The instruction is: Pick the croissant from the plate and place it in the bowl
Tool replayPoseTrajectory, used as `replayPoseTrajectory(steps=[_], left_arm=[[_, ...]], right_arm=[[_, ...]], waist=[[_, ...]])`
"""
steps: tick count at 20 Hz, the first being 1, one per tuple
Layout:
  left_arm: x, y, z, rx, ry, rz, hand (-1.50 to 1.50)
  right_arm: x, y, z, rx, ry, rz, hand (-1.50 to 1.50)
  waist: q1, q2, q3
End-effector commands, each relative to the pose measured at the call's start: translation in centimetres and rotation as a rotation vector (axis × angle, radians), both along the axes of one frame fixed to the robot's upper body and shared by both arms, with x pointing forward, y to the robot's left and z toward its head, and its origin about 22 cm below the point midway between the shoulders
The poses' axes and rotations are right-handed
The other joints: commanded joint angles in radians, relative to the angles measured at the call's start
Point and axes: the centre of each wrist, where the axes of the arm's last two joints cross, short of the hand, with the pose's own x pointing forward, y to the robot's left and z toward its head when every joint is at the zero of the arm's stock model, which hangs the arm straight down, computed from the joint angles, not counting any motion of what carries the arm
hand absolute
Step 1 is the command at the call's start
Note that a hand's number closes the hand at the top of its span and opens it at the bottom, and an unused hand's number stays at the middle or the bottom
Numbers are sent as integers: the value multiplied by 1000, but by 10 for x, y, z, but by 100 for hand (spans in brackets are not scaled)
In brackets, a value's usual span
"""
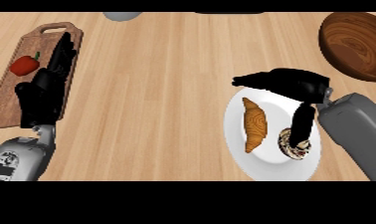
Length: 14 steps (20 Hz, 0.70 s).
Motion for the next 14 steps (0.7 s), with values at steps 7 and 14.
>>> replayPoseTrajectory(steps=[7,14], left_arm=[[1,-2,-13,26,-23,10,0],[-8,17,-3,1,-2,6,0]], right_arm=[[0,22,-41,-231,28,-30,-150],[2,16,-67,-225,34,-22,-150]], waist=[[2,3,0],[6,3,1]])
